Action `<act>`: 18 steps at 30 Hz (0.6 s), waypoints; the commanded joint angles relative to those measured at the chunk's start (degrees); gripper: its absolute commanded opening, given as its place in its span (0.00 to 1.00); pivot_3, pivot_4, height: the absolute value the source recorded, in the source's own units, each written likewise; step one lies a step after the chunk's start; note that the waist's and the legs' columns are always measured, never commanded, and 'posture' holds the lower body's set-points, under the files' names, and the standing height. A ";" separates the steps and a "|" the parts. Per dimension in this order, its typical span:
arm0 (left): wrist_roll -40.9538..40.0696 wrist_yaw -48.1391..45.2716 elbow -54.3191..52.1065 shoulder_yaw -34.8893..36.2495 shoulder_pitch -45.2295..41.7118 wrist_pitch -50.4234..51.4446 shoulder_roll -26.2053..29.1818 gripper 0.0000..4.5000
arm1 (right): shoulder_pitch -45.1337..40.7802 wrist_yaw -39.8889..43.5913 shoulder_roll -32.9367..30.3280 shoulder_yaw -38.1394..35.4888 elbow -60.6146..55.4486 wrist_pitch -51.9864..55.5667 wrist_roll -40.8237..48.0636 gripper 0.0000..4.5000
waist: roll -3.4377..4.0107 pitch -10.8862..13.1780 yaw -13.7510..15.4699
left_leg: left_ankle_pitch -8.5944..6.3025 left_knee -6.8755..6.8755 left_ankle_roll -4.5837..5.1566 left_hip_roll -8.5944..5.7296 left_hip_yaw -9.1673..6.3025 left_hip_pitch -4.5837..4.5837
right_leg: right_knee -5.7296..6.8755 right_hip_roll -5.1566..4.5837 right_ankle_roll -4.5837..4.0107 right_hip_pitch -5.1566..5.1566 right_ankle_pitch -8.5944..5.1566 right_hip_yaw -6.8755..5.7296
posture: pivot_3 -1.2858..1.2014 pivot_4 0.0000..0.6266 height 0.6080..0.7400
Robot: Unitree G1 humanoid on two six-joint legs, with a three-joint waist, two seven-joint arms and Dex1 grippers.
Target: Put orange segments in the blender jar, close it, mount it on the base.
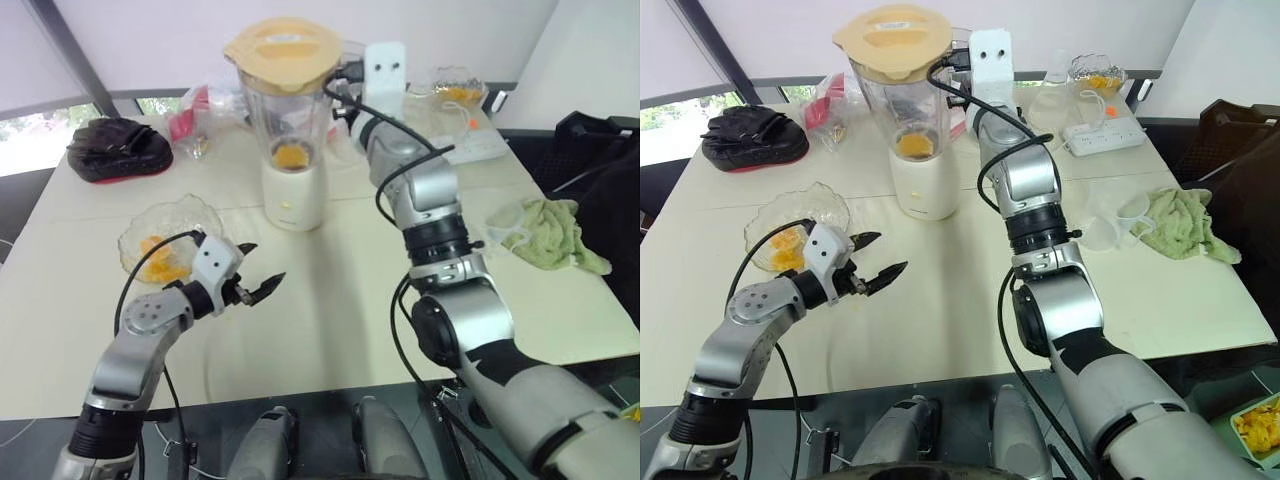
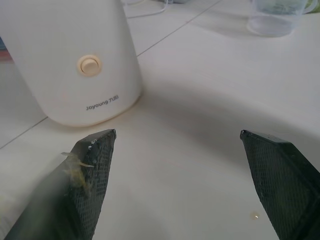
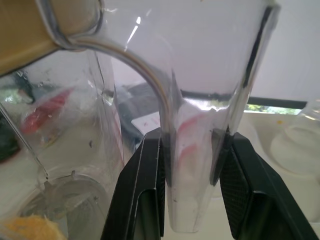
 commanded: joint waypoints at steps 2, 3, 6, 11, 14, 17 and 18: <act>0.31 0.34 -0.73 -0.37 -0.58 -1.81 -0.25 0.92 | -2.91 4.55 -1.36 1.11 8.10 -1.49 -0.84 0.21 | 0.00 -0.01 -0.01 | 0.00 -0.01 0.00 0.01 0.00 0.00 | 0.00 0.00 0.00 0.00 0.00 0.00 | 0.52 0.24 1.00; 0.42 0.46 -0.59 -0.42 -0.68 -1.96 -0.35 0.92 | -4.04 4.94 -1.73 0.83 10.42 -2.22 -0.92 0.21 | 0.00 -0.01 -0.01 | 0.00 -0.01 0.00 0.00 0.00 0.00 | 0.00 0.00 0.00 0.00 0.00 0.00 | 0.52 0.24 1.00; 0.65 0.75 -0.36 -0.54 -0.92 -2.19 -0.69 0.92 | -6.71 5.24 -2.40 0.28 15.97 -4.32 -1.13 0.21 | 0.01 -0.01 0.05 | 0.00 0.00 0.00 0.00 0.00 0.02 | -0.01 0.00 0.00 0.02 0.00 0.00 | 0.52 0.24 1.00; 0.83 1.31 -0.41 -0.82 -0.93 -2.39 -1.02 0.92 | -10.02 4.32 -3.07 -0.73 23.12 -7.17 -1.38 0.21 | 0.01 -0.01 0.06 | 0.00 0.00 0.00 0.00 0.00 0.02 | -0.01 -0.01 0.00 0.03 0.00 0.00 | 0.52 0.24 1.00; 0.84 1.60 -0.60 -0.88 -0.76 -2.44 -1.01 0.92 | -10.19 4.56 -3.07 -1.13 24.00 -8.00 -1.08 0.21 | 0.00 -0.02 0.07 | 0.00 0.00 0.00 0.00 0.00 0.02 | -0.01 -0.01 0.00 0.04 0.00 0.00 | 0.52 0.24 1.00; 0.90 1.72 -0.54 -0.95 -0.66 -2.66 -0.97 0.93 | -9.92 4.64 -2.96 -1.50 23.73 -8.55 -0.85 0.44 | 0.00 -0.03 0.08 | 0.00 0.01 0.00 0.00 -0.01 0.04 | 0.00 -0.01 0.00 0.07 0.00 0.00 | 0.52 0.24 1.00; 0.92 1.76 -0.58 -1.00 -0.61 -2.69 -0.96 0.93 | -9.84 4.65 -2.98 -1.59 23.54 -8.53 -0.85 0.52 | 0.00 -0.03 0.08 | 0.00 0.01 0.00 0.00 -0.01 0.04 | 0.00 0.00 0.00 0.07 0.00 0.00 | 0.52 0.24 1.00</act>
